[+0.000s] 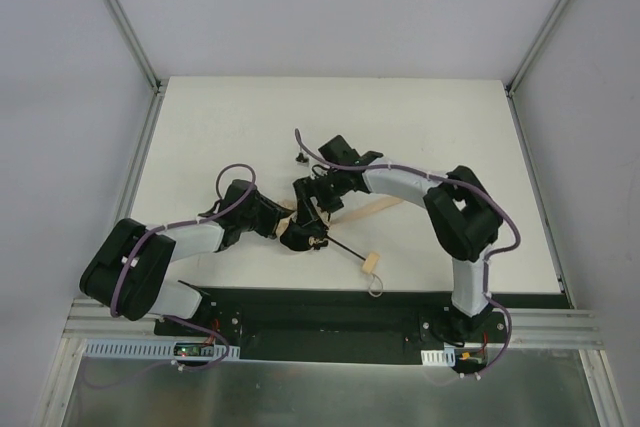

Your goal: Put away the umbrella

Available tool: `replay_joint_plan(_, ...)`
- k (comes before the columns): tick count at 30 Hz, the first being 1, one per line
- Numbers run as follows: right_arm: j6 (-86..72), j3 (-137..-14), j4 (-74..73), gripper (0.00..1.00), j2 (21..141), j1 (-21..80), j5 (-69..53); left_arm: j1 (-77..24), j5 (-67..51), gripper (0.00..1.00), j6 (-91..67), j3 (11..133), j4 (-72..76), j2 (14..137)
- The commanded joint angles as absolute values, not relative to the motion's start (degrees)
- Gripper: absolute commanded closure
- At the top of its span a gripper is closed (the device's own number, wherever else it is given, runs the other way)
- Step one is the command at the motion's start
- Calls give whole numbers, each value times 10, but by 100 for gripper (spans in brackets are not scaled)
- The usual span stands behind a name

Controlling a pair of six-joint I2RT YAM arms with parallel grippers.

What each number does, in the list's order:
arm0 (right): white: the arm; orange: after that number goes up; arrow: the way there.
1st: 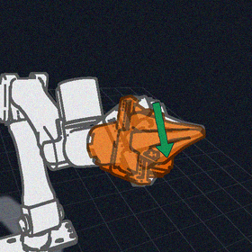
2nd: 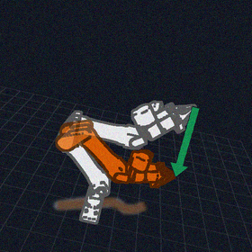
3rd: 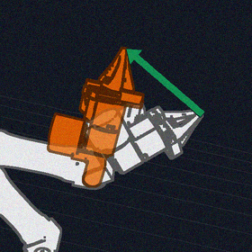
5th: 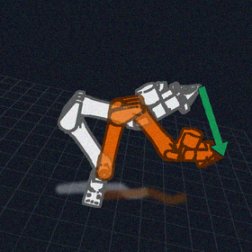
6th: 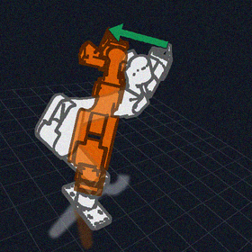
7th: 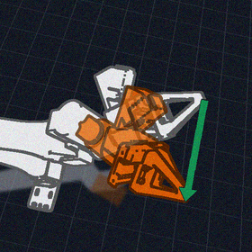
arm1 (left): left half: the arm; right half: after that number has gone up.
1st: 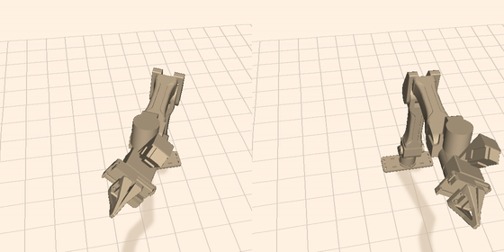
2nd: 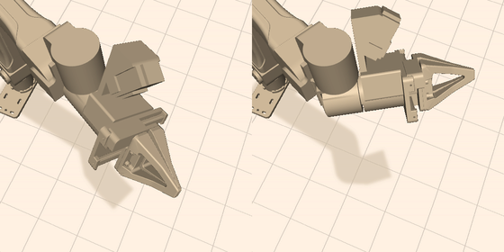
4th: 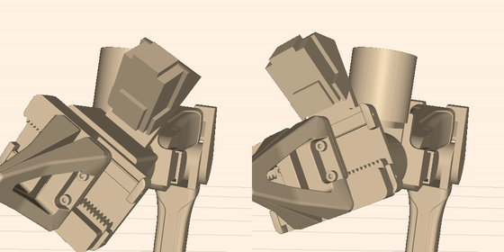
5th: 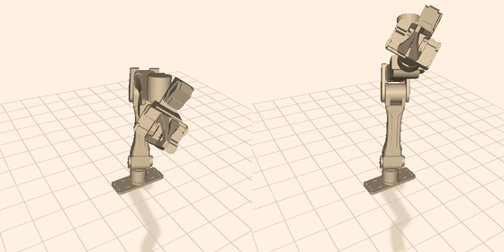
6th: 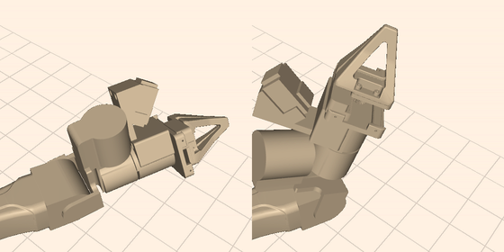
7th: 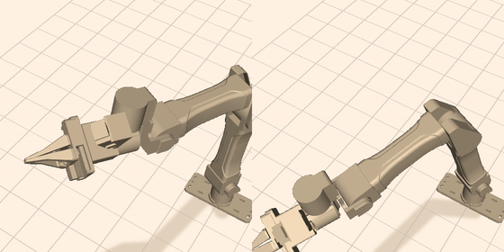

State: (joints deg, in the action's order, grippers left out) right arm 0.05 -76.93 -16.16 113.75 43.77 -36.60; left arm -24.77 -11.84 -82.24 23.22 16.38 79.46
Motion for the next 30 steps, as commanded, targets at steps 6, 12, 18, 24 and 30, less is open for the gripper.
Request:
replay_joint_plan(6, 155, -767, -223, 19, 1021, 549, -121, -250, -75, 100, -791, 229, 20, 786)
replay_joint_plan(12, 151, -781, -202, 15, 1082, 600, -56, -250, -81, 100, -805, 238, 2, 780)
replay_joint_plan(18, 171, -731, -173, 20, 1114, 653, 135, -250, -85, 100, -818, 253, -32, 781)
replay_joint_plan(24, 160, -695, -160, 34, 1176, 667, 265, -250, -91, 100, -836, 258, -54, 774)
replay_joint_plan(30, 124, -682, -176, 49, 1225, 660, 286, -250, -88, 100, -843, 263, -70, 762)
